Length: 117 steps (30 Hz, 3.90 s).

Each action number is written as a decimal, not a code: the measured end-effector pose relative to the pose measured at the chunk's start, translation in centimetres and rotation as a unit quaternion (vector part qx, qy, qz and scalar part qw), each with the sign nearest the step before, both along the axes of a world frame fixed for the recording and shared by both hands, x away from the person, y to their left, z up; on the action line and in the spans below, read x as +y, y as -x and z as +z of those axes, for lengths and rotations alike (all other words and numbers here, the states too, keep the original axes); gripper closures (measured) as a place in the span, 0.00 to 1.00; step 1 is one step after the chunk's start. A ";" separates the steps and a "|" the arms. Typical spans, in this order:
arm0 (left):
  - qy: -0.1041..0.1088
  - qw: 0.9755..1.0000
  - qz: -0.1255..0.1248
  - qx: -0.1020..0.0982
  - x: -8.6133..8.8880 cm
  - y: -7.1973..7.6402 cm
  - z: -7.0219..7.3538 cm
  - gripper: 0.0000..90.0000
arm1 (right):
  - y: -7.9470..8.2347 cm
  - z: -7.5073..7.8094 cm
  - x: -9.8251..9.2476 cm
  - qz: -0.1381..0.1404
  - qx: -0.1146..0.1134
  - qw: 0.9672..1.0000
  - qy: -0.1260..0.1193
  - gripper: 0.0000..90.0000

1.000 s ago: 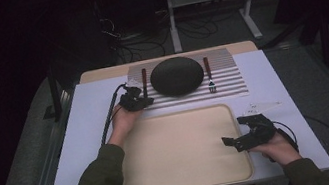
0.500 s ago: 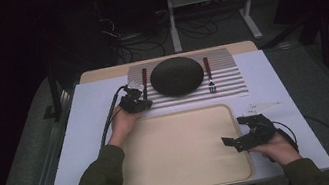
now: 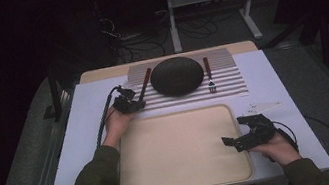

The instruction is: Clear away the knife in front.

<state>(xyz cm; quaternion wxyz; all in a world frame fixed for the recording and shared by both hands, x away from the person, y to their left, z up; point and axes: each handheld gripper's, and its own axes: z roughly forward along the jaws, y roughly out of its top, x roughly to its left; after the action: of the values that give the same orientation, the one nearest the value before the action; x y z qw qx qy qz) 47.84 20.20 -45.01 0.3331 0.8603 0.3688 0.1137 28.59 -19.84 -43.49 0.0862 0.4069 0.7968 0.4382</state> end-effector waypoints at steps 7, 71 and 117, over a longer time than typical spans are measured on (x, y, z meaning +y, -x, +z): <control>-0.001 1.000 0.012 -0.002 0.9 0.0 0.0 1.00 | 0.0 0.0 0.0 -0.001 0.000 1.000 0.000 0.00; 0.085 0.995 -0.041 -0.027 8.2 15.8 1.4 0.00 | 0.1 -0.1 0.1 0.002 -0.004 1.000 0.005 0.00; 0.107 0.992 -0.045 -0.041 4.1 4.2 4.2 0.25 | -0.1 -0.1 -0.1 0.006 0.001 1.000 -0.013 0.00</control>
<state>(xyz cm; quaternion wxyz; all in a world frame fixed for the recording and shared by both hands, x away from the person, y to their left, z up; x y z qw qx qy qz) 43.64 24.28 -40.81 0.4429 0.8301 0.3257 0.0936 28.71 -19.89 -43.61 0.0771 0.4039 0.7934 0.4489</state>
